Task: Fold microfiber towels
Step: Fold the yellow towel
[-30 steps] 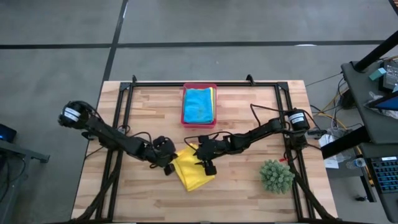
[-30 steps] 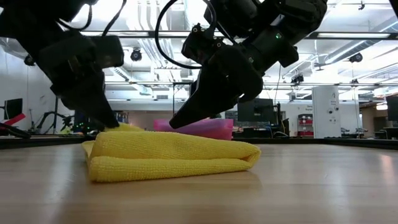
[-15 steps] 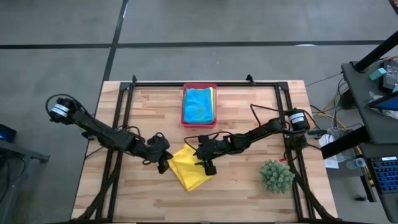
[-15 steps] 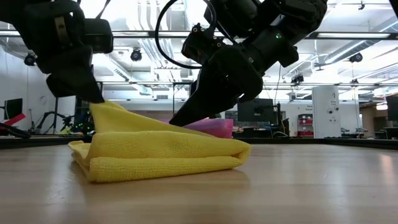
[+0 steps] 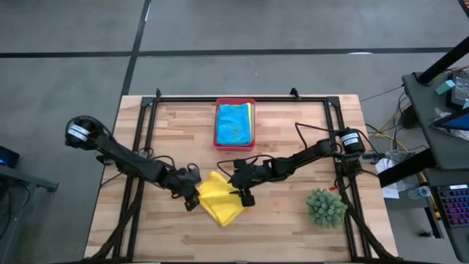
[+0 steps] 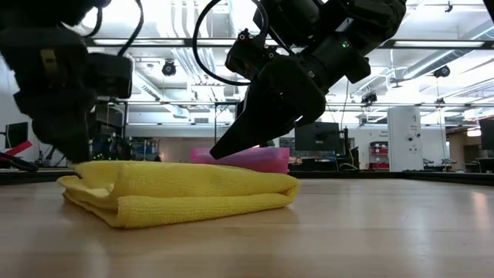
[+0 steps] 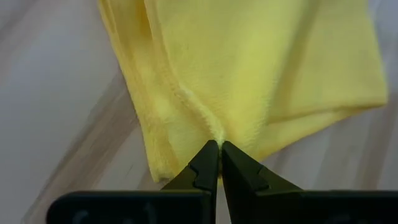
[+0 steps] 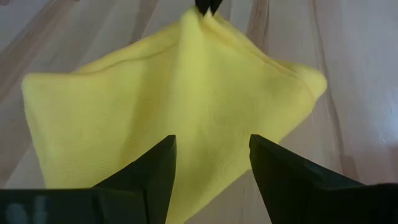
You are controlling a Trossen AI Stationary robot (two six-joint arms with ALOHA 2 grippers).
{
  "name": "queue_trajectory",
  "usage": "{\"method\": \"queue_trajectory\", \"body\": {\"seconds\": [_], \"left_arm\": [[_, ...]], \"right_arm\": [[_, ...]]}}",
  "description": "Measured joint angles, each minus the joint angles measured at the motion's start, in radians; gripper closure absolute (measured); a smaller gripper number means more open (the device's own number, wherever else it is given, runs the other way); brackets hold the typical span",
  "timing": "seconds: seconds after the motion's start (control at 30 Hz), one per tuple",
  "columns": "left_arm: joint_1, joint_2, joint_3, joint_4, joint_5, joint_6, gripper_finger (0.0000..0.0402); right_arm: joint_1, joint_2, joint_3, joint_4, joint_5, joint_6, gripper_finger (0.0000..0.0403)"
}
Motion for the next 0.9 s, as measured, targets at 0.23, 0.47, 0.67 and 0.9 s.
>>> {"method": "queue_trajectory", "body": {"seconds": [0.23, 0.47, 0.67, 0.9], "left_arm": [[-0.001, 0.072, 0.0, -0.003, 0.035, 0.0, 0.04], [-0.001, 0.089, 0.0, 0.0, 0.035, 0.0, 0.04], [-0.002, 0.09, -0.002, -0.001, 0.008, 0.001, 0.04], [-0.002, 0.09, -0.006, 0.0, -0.02, 0.002, 0.04]], "right_arm": [[0.0, 0.0, 0.0, 0.0, 0.0, 0.0, 0.0209], [0.014, 0.0, 0.018, 0.015, 0.001, -0.016, 0.0209], [0.075, 0.0, 0.057, 0.034, 0.002, 0.009, 0.0209], [0.173, 0.0, 0.091, 0.055, 0.131, 0.069, 0.0209]]}}
